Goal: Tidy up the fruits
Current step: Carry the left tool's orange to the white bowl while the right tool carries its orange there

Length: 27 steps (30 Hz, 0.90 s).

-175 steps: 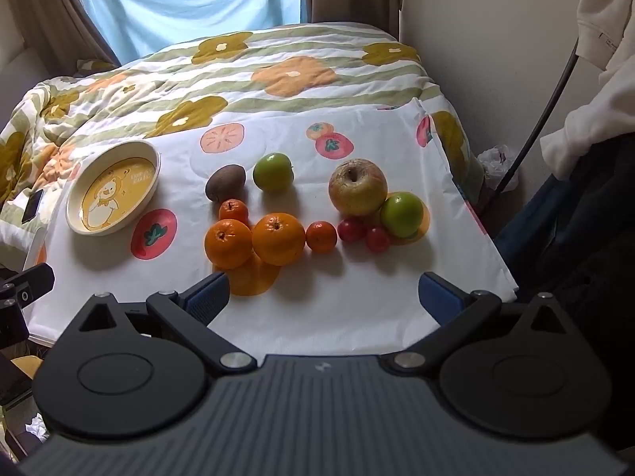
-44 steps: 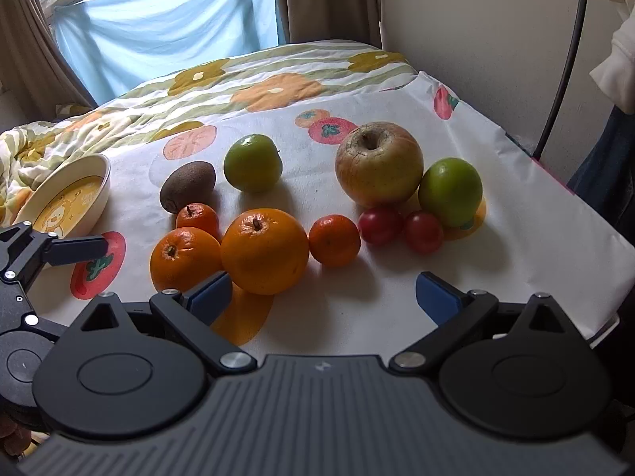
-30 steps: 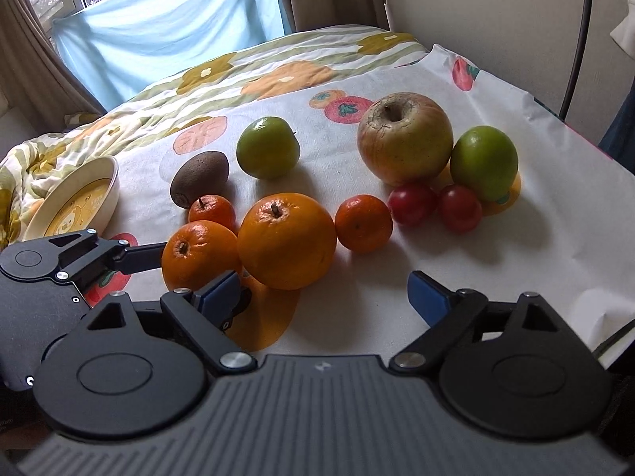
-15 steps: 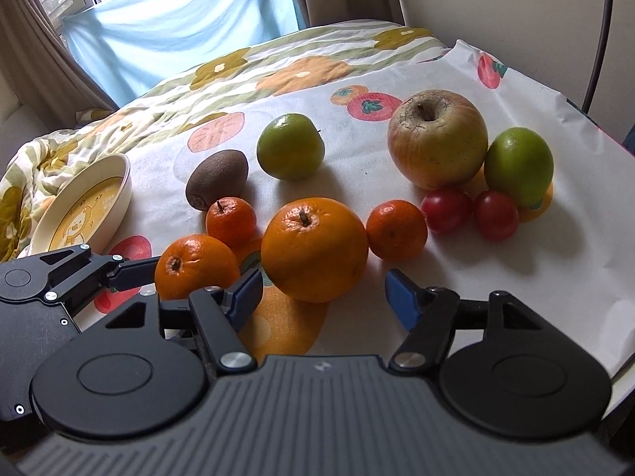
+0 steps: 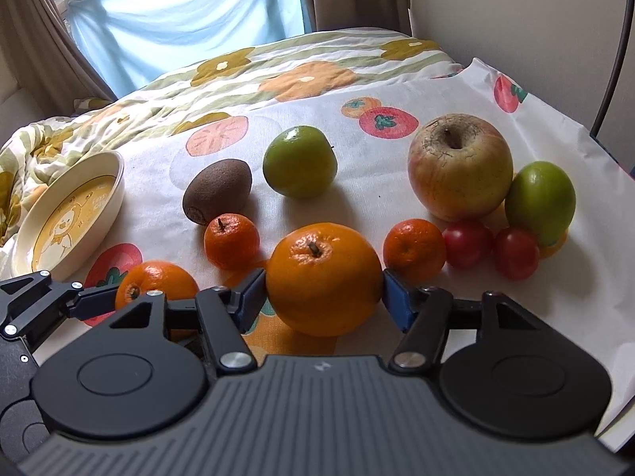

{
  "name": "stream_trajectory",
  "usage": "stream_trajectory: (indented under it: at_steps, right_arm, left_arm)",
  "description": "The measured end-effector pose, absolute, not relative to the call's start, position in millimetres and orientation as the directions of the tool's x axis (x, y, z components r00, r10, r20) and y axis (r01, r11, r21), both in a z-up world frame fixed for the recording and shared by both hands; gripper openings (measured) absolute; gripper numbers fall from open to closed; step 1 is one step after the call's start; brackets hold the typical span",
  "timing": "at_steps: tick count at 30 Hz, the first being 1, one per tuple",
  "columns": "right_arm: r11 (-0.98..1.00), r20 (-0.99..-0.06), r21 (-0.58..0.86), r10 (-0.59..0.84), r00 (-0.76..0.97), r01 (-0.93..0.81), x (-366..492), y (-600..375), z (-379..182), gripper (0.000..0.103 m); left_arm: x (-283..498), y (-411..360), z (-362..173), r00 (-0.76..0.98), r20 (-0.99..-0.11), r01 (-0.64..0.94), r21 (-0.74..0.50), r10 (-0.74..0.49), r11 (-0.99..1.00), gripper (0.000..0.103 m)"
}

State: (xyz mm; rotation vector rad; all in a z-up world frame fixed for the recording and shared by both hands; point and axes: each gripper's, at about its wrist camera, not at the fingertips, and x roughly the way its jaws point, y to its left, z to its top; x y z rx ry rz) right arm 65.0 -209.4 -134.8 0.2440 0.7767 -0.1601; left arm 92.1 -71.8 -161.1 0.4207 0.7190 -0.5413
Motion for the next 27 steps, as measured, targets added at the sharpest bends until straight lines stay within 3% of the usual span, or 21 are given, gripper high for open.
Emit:
stream_trajectory:
  at_steps: [15,27]
  right_arm:
    - [0.983,-0.667,0.157,0.037,0.744,0.091,61,-210,-102,0.076]
    - [0.979,-0.626,0.153,0.203,0.753,-0.137,78,-183,-41,0.076]
  left_arm:
    - [75,-49,-126,0.708,-0.671,0.407,0.134,-0.22,0.903,0.064]
    - [68,-5,-61,0.766,-0.642,0.134,0.102,-0.037,0.986,0.064]
